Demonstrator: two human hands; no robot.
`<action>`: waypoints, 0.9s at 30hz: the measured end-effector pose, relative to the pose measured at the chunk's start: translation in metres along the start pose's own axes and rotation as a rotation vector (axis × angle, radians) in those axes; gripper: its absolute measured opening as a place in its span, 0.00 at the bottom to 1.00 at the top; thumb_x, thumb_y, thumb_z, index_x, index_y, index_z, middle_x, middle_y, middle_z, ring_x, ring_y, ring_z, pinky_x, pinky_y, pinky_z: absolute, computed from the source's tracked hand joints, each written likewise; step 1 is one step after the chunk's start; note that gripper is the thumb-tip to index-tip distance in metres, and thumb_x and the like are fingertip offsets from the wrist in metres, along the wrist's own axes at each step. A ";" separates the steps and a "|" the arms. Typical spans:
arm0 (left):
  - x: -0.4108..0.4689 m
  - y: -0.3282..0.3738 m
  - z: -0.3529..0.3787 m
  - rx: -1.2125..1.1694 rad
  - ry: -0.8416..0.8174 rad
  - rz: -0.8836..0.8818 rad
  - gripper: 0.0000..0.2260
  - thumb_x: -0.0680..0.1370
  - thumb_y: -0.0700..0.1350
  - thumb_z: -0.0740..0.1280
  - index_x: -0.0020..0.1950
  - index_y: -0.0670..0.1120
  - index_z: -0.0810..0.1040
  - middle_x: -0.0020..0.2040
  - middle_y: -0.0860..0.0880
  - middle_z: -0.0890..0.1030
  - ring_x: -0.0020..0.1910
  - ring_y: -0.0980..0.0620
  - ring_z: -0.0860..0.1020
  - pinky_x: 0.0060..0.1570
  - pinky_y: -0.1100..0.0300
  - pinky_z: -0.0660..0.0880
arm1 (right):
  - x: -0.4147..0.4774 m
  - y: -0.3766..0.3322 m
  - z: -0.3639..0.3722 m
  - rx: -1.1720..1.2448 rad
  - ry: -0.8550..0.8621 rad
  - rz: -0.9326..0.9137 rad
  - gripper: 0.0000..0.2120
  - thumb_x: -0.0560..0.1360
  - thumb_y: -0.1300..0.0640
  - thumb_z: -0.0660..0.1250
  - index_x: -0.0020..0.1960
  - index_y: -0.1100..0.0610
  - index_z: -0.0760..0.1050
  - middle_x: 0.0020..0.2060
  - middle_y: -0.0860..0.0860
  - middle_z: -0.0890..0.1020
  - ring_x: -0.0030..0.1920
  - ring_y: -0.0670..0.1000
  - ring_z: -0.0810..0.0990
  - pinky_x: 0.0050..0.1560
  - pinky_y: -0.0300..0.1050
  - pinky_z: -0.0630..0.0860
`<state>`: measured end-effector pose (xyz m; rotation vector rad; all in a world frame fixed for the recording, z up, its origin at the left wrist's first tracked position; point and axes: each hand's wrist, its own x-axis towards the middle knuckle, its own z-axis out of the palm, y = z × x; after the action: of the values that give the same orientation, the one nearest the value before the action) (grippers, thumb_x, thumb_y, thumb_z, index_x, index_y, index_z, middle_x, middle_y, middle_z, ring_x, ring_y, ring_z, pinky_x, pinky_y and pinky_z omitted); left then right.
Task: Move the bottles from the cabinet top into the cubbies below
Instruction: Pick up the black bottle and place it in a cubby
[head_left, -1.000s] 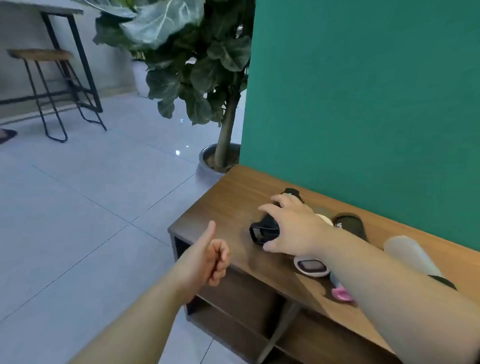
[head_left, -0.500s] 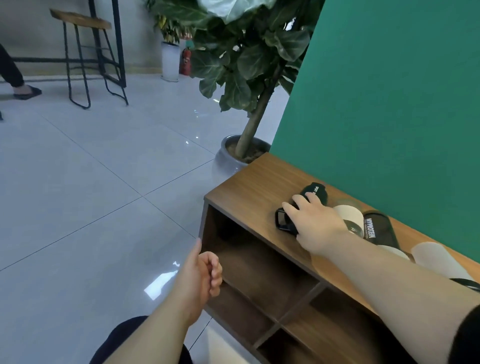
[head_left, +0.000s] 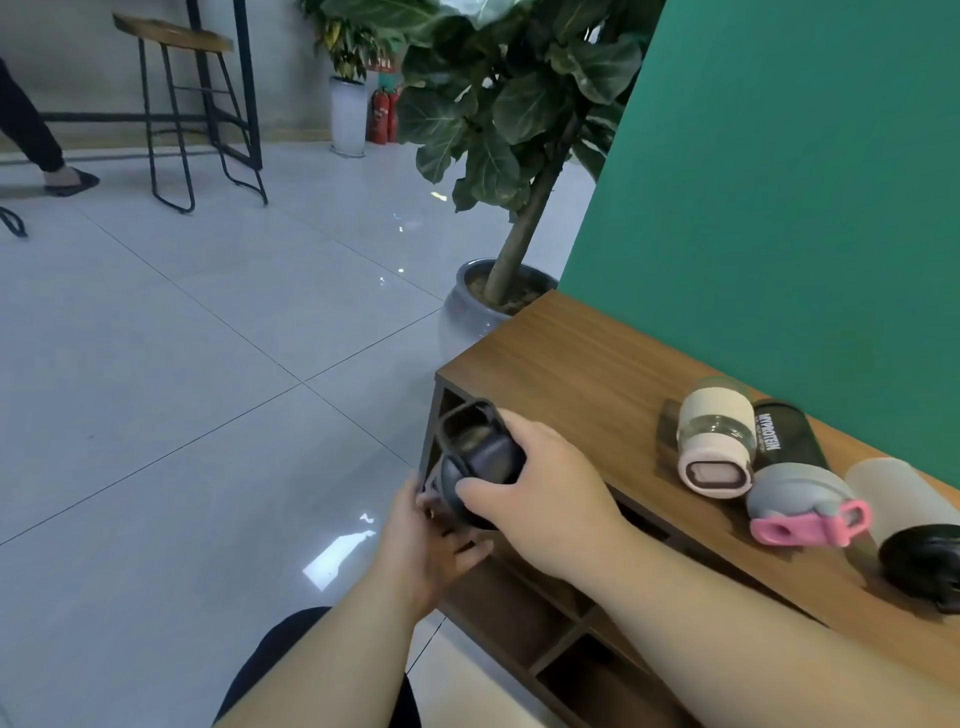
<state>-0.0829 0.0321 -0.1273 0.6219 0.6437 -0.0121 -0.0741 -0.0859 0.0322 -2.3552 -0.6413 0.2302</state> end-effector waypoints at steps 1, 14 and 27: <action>0.004 -0.008 -0.002 -0.014 -0.006 -0.032 0.25 0.80 0.61 0.64 0.66 0.43 0.80 0.64 0.42 0.84 0.57 0.40 0.85 0.65 0.33 0.76 | 0.003 0.013 0.008 0.060 0.022 0.070 0.19 0.63 0.43 0.69 0.53 0.42 0.76 0.48 0.42 0.80 0.47 0.43 0.80 0.50 0.48 0.79; 0.121 -0.059 -0.017 0.035 0.210 -0.265 0.22 0.79 0.59 0.64 0.63 0.45 0.84 0.56 0.40 0.88 0.58 0.37 0.85 0.65 0.41 0.79 | 0.038 0.136 0.112 0.322 0.060 0.381 0.49 0.57 0.58 0.82 0.70 0.37 0.59 0.61 0.38 0.72 0.55 0.37 0.75 0.43 0.25 0.71; 0.211 -0.084 -0.040 -0.221 0.233 -0.257 0.51 0.57 0.80 0.68 0.74 0.55 0.74 0.74 0.43 0.77 0.72 0.38 0.75 0.72 0.38 0.69 | 0.099 0.169 0.153 0.030 0.347 0.533 0.53 0.63 0.35 0.75 0.78 0.53 0.55 0.73 0.52 0.68 0.70 0.55 0.72 0.61 0.46 0.76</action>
<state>0.0479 0.0219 -0.3167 0.3256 0.9341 -0.1078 0.0264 -0.0587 -0.1933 -2.4133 0.1601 0.0568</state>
